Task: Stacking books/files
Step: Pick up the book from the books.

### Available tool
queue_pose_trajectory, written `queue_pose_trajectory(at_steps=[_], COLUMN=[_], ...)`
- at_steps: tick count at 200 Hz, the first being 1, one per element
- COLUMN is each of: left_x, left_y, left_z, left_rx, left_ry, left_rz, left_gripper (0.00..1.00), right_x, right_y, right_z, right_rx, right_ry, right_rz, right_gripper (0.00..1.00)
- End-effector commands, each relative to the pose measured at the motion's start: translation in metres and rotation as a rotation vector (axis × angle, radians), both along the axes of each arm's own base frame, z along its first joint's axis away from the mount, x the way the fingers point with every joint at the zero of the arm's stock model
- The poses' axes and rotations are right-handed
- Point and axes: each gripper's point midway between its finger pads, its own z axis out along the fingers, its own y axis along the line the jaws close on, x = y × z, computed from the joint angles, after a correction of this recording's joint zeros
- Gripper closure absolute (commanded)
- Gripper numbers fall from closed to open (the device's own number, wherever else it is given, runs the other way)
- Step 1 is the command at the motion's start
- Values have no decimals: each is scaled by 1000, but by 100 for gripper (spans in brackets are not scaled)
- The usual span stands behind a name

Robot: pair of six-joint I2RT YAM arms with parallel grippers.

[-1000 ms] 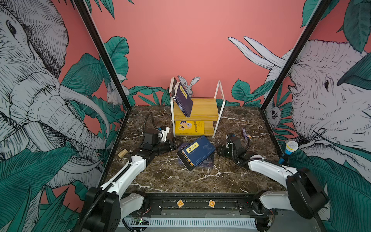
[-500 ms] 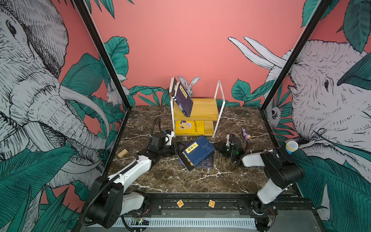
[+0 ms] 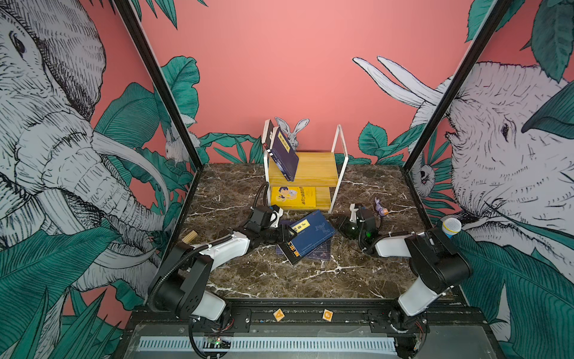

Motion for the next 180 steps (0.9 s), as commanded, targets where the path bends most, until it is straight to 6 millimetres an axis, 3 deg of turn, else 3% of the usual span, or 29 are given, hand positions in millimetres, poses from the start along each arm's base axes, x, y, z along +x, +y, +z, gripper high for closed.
queue_pose_trajectory(at_steps=[1,47,76,134,180], left_x=[2,0,2,4,1], left_y=[-8,-3,-5,-8,-12], left_z=[-1,-16,-15,-19,-23], left_rx=[18,60,58,67,72], left_ry=[-11,13,11,35,45], left_rz=[-20,-15,-17,-21,-36], left_gripper=[44,50,51,51,51], right_x=[5,-2,-8,-14,-18], right_y=[7,13,14,17,23], right_z=[9,7,7,16,36], right_rx=[63,96,105,157,253], right_ry=[-24,-3,-2,-23,-55], right_rz=[18,51,70,87,111], right_gripper=[48,50,51,68,84])
